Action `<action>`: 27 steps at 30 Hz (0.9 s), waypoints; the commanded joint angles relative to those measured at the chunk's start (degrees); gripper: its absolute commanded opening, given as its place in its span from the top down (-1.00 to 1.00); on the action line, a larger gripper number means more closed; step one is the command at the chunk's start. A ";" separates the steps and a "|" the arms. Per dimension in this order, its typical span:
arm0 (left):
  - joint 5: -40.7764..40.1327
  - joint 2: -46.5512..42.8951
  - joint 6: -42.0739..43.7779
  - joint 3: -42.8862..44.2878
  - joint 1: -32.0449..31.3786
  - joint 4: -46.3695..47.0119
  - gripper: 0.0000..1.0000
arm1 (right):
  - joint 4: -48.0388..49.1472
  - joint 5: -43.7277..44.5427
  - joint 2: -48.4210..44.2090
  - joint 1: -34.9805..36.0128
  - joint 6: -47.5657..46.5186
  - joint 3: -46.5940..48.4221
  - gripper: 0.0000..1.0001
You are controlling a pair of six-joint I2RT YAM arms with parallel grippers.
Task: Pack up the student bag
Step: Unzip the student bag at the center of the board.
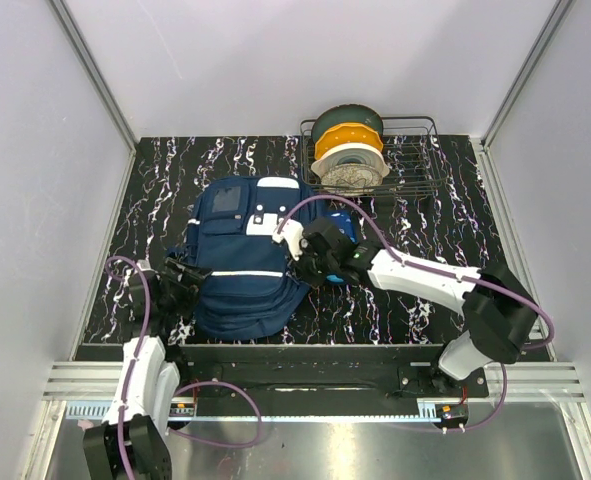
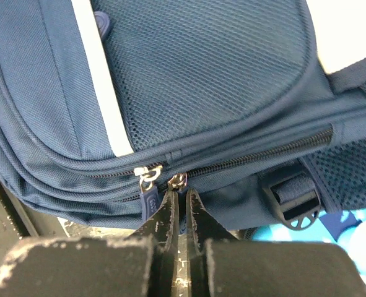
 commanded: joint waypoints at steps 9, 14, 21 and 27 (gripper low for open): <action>0.70 -1.90 -9.91 -4.66 -4.95 9.84 -0.81 | 1.24 -28.84 5.95 7.64 12.92 6.49 1.00; 0.61 -3.74 -7.99 -2.83 -4.95 7.22 -0.81 | -1.40 -19.28 6.39 7.74 12.12 9.30 1.00; -3.43 -4.98 1.68 9.65 -4.95 -4.22 -0.98 | -2.28 -11.62 9.81 -0.08 19.76 13.26 1.00; -3.00 -5.42 9.24 20.28 -5.04 -10.37 -0.98 | -2.02 -7.67 11.13 -8.42 26.35 14.32 1.00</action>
